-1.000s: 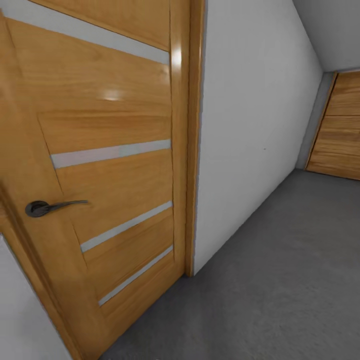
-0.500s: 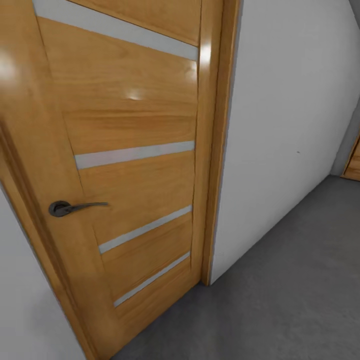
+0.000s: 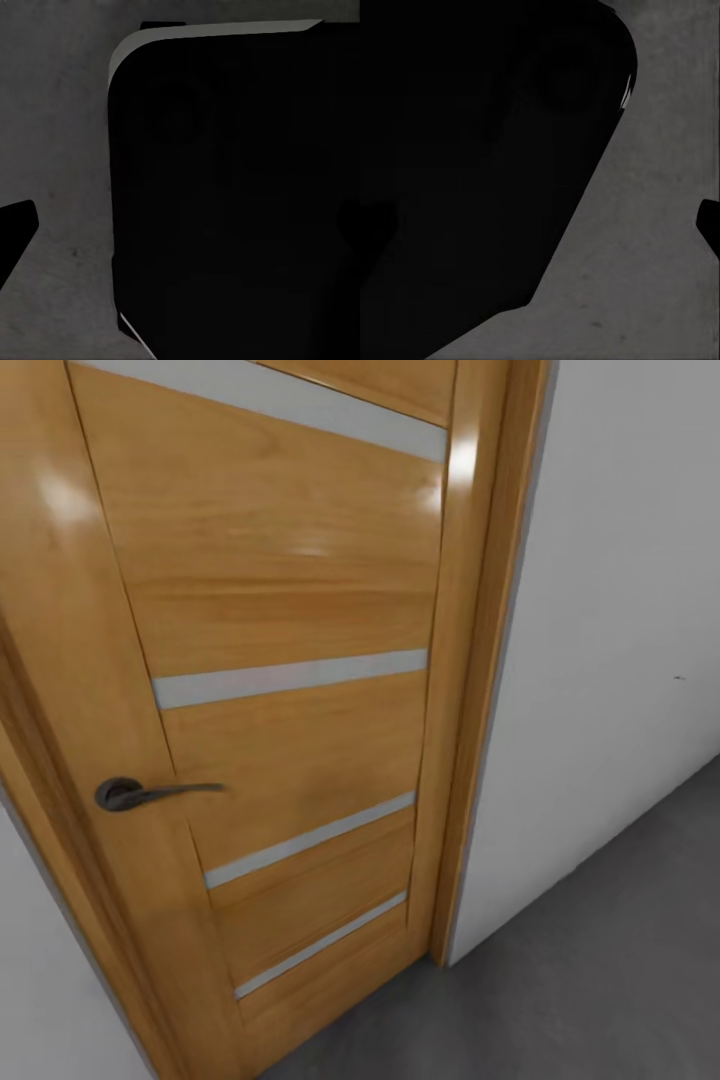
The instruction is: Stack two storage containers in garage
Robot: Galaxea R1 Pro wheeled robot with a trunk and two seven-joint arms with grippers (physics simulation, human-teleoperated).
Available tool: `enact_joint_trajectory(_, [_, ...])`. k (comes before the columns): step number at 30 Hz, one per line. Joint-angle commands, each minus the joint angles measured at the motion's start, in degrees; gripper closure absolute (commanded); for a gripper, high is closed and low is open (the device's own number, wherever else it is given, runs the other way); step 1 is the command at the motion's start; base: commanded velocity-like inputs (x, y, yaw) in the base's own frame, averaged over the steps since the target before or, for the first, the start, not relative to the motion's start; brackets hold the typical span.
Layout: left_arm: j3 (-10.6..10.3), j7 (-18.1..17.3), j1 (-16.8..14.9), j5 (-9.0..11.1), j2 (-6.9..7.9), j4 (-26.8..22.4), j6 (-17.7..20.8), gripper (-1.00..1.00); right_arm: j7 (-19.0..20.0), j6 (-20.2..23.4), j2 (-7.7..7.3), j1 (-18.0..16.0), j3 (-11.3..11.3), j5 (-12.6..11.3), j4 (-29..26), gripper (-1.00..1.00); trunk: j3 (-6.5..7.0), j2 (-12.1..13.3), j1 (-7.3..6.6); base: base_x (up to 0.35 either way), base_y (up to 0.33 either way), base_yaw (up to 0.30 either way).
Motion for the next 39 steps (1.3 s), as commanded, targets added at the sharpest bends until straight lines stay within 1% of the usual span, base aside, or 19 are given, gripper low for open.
enact_joint_trajectory(1, [0.0, 0.0, 0.0, 0.0, -0.01, 0.0, -0.1, -1.0, 0.0, -0.1, -0.01, 0.0, 0.5, -0.5, 0.0, -1.0, -0.05, 0.0, 0.03, 0.264, -0.178, 0.27])
enact_joint_trajectory(22, [0.0, 0.0, 0.0, 0.1, 0.02, 0.0, -0.1, -1.0, 0.0, -0.1, -0.01, 0.0, 0.5, -0.5, 0.0, -1.0, -0.05, 0.0, 0.03, 0.252, -0.174, 0.27])
enact_joint_trajectory(32, [0.0, 0.0, 0.0, 0.1, 0.01, 0.0, -0.1, -1.0, 0.0, -0.1, -0.01, 0.0, 0.5, -0.5, 0.0, -1.0, -0.05, 0.0, 0.03, 0.025, -0.019, 0.265])
enact_joint_trajectory(39, [0.0, 0.0, 0.0, 0.1, 0.01, 0.0, -0.1, -1.0, 0.0, -0.5, -0.01, 0.0, 0.5, -0.5, 0.0, -1.0, -0.05, 0.0, 0.03, 0.001, -0.054, 0.067])
